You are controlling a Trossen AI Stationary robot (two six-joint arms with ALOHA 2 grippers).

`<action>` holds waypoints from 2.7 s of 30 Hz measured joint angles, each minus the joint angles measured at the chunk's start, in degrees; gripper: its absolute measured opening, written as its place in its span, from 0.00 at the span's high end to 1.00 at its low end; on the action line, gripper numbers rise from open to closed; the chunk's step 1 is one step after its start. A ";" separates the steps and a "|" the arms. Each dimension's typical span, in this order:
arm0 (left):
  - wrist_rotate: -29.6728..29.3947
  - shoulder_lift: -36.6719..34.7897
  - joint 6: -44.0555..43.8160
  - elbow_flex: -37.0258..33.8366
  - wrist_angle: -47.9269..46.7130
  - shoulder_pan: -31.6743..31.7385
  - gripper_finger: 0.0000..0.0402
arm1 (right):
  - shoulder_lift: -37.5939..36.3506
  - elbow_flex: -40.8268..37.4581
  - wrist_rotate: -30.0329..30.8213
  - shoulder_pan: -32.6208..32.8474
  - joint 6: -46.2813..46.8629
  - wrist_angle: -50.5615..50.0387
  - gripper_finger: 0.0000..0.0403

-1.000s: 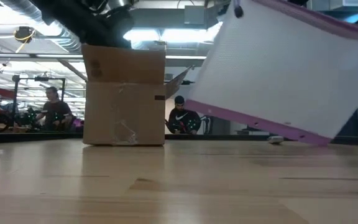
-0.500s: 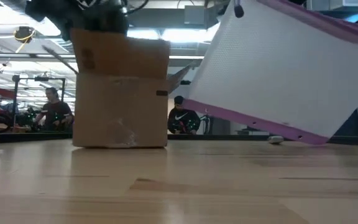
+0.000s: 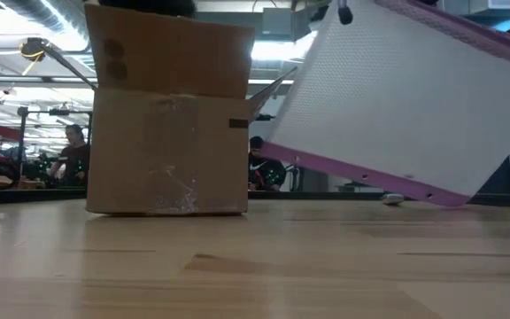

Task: Unpack boxes
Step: Put the pink earphone into the zip bag

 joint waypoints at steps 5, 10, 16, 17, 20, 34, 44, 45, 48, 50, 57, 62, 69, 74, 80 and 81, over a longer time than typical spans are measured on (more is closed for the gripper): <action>-8.39 0.57 3.19 10.96 -24.31 5.20 0.97 | 0.00 0.00 0.00 0.00 -0.86 0.04 1.00; -11.17 0.90 15.61 20.77 -26.90 9.23 0.82 | 0.00 0.00 -0.79 0.00 -1.00 0.09 1.00; -16.74 6.45 17.69 22.84 -34.24 15.91 0.55 | 0.00 0.00 -2.08 0.02 -0.86 0.05 1.00; -16.84 8.08 16.45 22.84 -35.61 17.05 0.50 | -0.02 0.00 -2.08 0.02 -0.85 0.06 1.00; -16.50 13.45 15.03 22.73 -36.77 19.25 0.39 | 0.00 0.00 -2.47 0.00 -0.81 0.07 1.00; -5.49 23.54 13.37 22.65 -35.05 24.56 0.39 | 0.00 0.00 -2.49 0.00 -0.92 -0.45 1.00; 0.50 17.91 13.64 10.17 -19.89 28.03 0.38 | 0.00 0.00 -3.23 0.02 -2.31 -0.54 1.00; 0.03 17.70 14.19 9.69 -18.54 27.95 0.38 | 0.00 0.00 -3.23 0.02 -2.45 -0.55 1.00; -0.85 19.07 15.47 9.05 -21.36 28.71 0.38 | 0.00 0.00 -3.22 0.00 -2.65 -0.63 1.00; -0.92 20.64 15.37 8.17 -22.79 29.85 0.38 | 0.00 0.00 -3.23 0.00 -2.63 -0.62 1.00; 1.05 24.50 13.82 7.45 -18.25 31.34 0.38 | 0.00 0.00 -3.17 0.00 -2.58 -0.67 1.00; 2.28 28.12 13.51 7.60 -17.86 31.36 0.38 | 0.00 0.00 -2.75 0.00 -2.54 -0.68 1.00; 2.26 29.62 11.61 7.58 -14.03 29.72 0.43 | -0.01 0.00 -2.78 0.00 -2.43 -0.62 1.00; 2.35 29.00 11.85 7.65 -14.65 28.35 0.72 | -0.02 0.00 -2.54 0.00 -2.50 -0.57 1.00; 2.52 28.12 11.70 7.72 -14.50 26.69 0.97 | -0.02 0.00 -2.51 0.00 -2.56 -0.63 1.00; 2.50 27.69 11.61 7.78 -14.86 26.52 0.98 | -0.02 0.00 -2.51 0.00 -2.56 -0.61 1.00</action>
